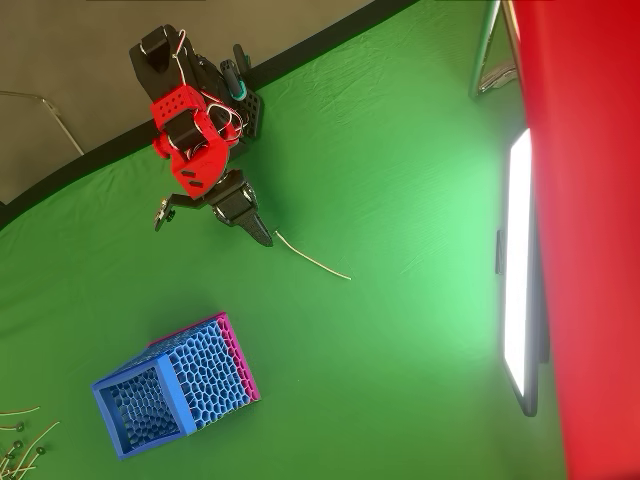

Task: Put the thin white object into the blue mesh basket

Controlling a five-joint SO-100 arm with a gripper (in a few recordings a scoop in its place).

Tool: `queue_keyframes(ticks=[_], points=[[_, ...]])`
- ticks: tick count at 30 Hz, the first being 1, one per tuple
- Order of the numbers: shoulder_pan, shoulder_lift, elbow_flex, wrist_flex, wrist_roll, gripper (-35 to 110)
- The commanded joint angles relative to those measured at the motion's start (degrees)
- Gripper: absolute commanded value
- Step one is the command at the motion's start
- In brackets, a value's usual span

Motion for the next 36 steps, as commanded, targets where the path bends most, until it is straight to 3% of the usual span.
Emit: queue_keyframes(ticks=[1, 23, 36], points=[[-0.18, 0.44, 0.44, 0.09, 0.09, 1], [-0.09, -0.97, -0.26, -0.44, 2.64, 1], [2.72, -23.38, -13.62, -3.16, 10.63, 1]])
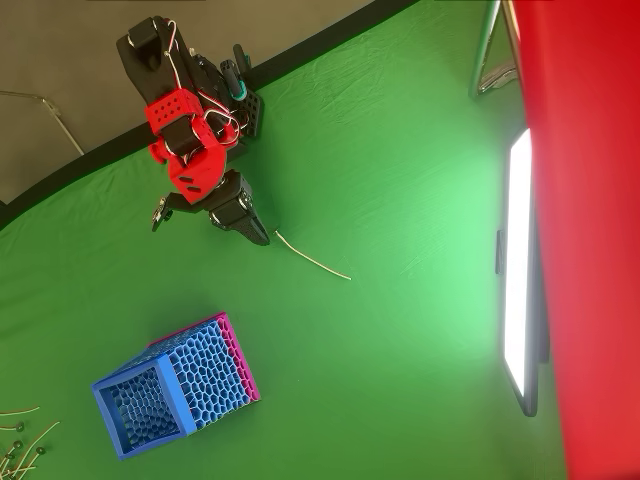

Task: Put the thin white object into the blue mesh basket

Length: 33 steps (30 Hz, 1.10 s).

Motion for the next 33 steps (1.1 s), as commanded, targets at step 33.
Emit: queue_keyframes(ticks=[33], points=[[3.78, -59.59, -41.31, 20.13, 48.08, 1]])
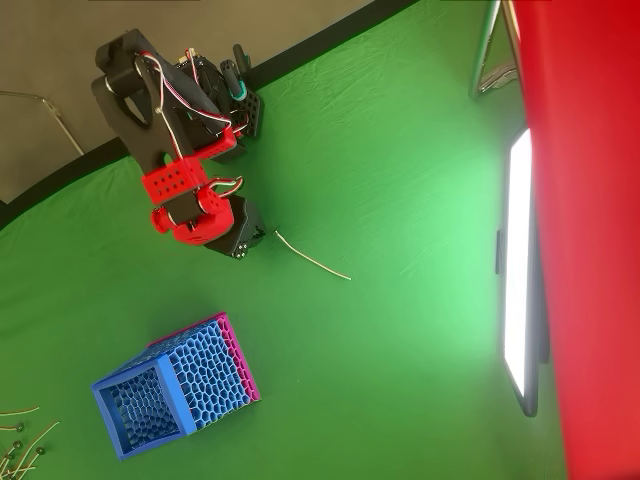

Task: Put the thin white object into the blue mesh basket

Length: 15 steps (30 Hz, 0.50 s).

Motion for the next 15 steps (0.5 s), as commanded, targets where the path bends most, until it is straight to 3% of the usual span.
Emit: queue_keyframes(ticks=[1, 7, 15], points=[[-0.18, -3.43, -3.16, 0.26, 5.10, 1], [0.09, -7.73, -5.36, 0.26, 10.99, 1], [0.79, -10.63, -8.00, 0.26, 11.34, 5]])
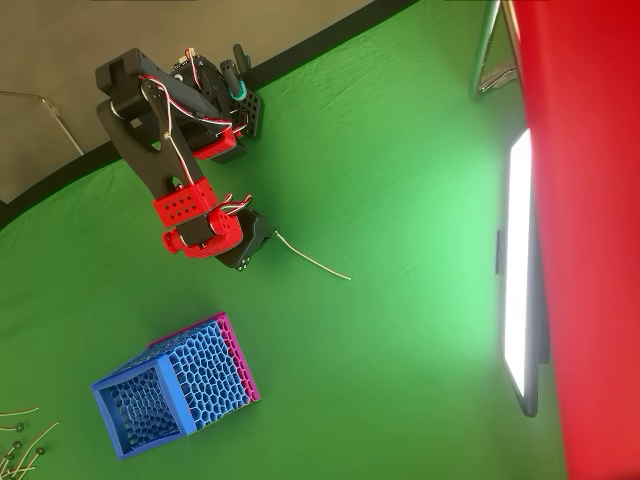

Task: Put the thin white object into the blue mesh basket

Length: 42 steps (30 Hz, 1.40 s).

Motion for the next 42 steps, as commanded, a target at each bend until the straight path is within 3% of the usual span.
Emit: queue_keyframes(ticks=[1, 12, 42], points=[[0.62, -0.79, -2.64, 0.44, 0.18, 7], [-0.79, -4.48, -4.66, -0.62, 0.62, 17], [-3.34, -9.32, -1.41, -5.45, -0.18, 16]])
